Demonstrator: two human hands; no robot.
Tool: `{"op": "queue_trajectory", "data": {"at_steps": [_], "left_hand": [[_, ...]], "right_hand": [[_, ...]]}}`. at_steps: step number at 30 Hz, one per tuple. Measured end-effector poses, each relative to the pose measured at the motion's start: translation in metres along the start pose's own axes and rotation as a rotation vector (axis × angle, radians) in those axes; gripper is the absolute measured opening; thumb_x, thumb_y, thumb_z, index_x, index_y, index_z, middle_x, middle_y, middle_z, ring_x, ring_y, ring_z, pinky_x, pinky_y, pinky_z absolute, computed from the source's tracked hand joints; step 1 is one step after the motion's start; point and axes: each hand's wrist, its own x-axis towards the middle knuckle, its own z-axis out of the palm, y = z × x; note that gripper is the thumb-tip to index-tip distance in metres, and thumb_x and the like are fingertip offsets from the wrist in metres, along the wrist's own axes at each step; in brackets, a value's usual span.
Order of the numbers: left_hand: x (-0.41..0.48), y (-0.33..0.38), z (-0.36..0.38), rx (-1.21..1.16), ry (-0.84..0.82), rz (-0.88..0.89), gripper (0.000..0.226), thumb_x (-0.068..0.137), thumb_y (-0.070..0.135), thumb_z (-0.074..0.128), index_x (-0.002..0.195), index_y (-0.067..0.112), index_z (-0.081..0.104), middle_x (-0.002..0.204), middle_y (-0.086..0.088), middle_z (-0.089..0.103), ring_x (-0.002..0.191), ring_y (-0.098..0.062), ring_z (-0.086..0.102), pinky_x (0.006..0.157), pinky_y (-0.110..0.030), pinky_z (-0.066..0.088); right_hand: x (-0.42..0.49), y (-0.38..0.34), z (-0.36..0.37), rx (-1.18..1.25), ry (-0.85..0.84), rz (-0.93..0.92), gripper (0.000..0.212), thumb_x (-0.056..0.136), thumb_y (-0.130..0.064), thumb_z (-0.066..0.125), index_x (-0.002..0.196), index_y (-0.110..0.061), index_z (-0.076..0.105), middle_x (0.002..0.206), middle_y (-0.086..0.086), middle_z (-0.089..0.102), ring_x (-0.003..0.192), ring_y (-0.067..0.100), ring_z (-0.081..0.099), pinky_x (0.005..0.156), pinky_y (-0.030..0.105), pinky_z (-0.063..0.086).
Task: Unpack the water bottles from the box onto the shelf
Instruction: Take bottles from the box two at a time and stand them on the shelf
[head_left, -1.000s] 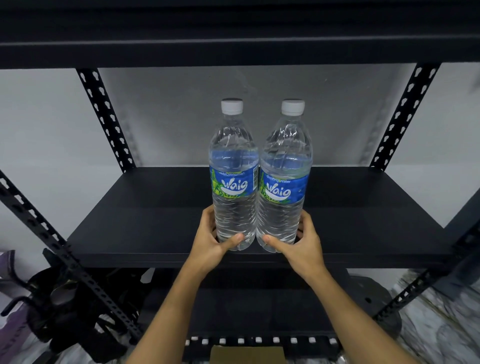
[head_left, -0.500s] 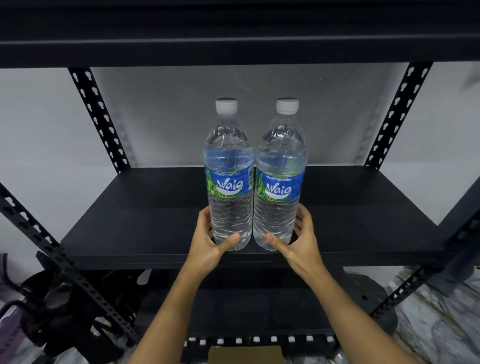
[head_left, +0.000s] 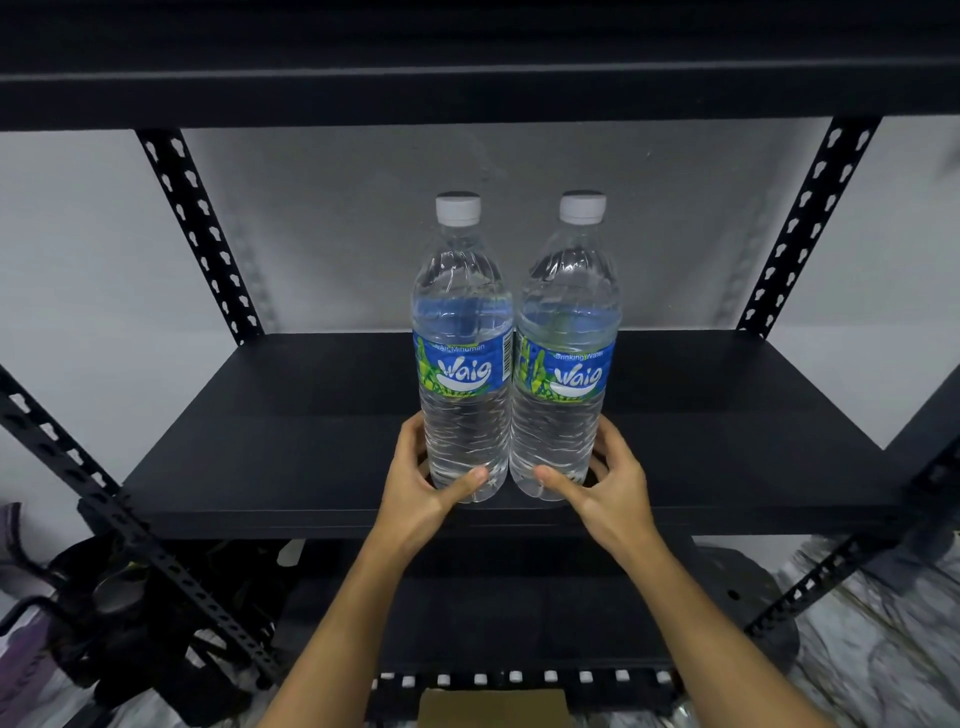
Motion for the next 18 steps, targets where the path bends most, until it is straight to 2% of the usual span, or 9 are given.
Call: {"op": "queue_trajectory", "data": {"at_steps": [3, 5, 8, 11, 14, 18], "left_hand": [[-0.001, -0.001, 0.003, 0.016, 0.070, 0.027, 0.095, 0.057, 0.044, 0.088, 0.140, 0.021, 0.048, 0.138, 0.004, 0.053, 0.123, -0.008, 0.061, 0.089, -0.012, 0.051], [-0.001, -0.002, 0.004, 0.009, 0.110, 0.031, 0.096, 0.054, 0.045, 0.089, 0.138, 0.017, 0.053, 0.136, 0.003, 0.055, 0.121, -0.009, 0.063, 0.089, -0.014, 0.052], [0.002, -0.002, 0.002, 0.015, 0.118, 0.026, 0.095, 0.051, 0.043, 0.093, 0.135, 0.015, 0.059, 0.131, 0.003, 0.061, 0.118, -0.012, 0.066, 0.092, -0.021, 0.055], [0.004, -0.002, 0.001, 0.021, 0.121, 0.015, 0.090, 0.052, 0.037, 0.099, 0.132, 0.015, 0.062, 0.127, 0.002, 0.064, 0.115, -0.014, 0.067, 0.096, -0.030, 0.057], [0.005, 0.000, 0.008, 0.026, 0.126, 0.011, 0.087, 0.052, 0.039, 0.096, 0.129, 0.015, 0.064, 0.124, 0.001, 0.065, 0.114, -0.013, 0.068, 0.094, -0.027, 0.057], [0.008, 0.000, 0.030, 0.020, 0.106, 0.009, 0.081, 0.055, 0.032, 0.097, 0.128, 0.016, 0.065, 0.124, 0.002, 0.064, 0.113, -0.012, 0.069, 0.093, -0.025, 0.057]], "right_hand": [[-0.001, 0.001, 0.001, -0.009, 0.006, -0.012, 0.086, 0.060, -0.025, 0.092, 0.134, -0.026, 0.049, 0.126, -0.013, 0.062, 0.118, 0.006, 0.059, 0.100, 0.029, 0.050], [-0.003, 0.003, 0.002, -0.010, 0.028, -0.010, 0.081, 0.060, -0.023, 0.091, 0.128, -0.033, 0.050, 0.122, -0.016, 0.063, 0.116, 0.005, 0.061, 0.099, 0.030, 0.051], [-0.001, 0.004, 0.002, -0.010, 0.041, -0.007, 0.083, 0.059, -0.022, 0.092, 0.131, -0.026, 0.052, 0.123, -0.013, 0.063, 0.114, 0.006, 0.062, 0.098, 0.032, 0.052], [0.000, 0.003, 0.002, -0.010, 0.051, -0.021, 0.083, 0.058, -0.023, 0.092, 0.130, -0.027, 0.052, 0.125, -0.011, 0.060, 0.111, 0.004, 0.063, 0.095, 0.026, 0.052], [0.002, 0.002, -0.002, -0.020, 0.057, -0.031, 0.081, 0.058, -0.023, 0.092, 0.129, -0.029, 0.053, 0.125, -0.011, 0.059, 0.110, 0.003, 0.062, 0.093, 0.023, 0.051], [0.006, 0.004, -0.023, -0.027, 0.076, -0.024, 0.076, 0.058, -0.025, 0.092, 0.122, -0.038, 0.053, 0.124, -0.012, 0.059, 0.110, 0.006, 0.063, 0.092, 0.026, 0.052]]}}
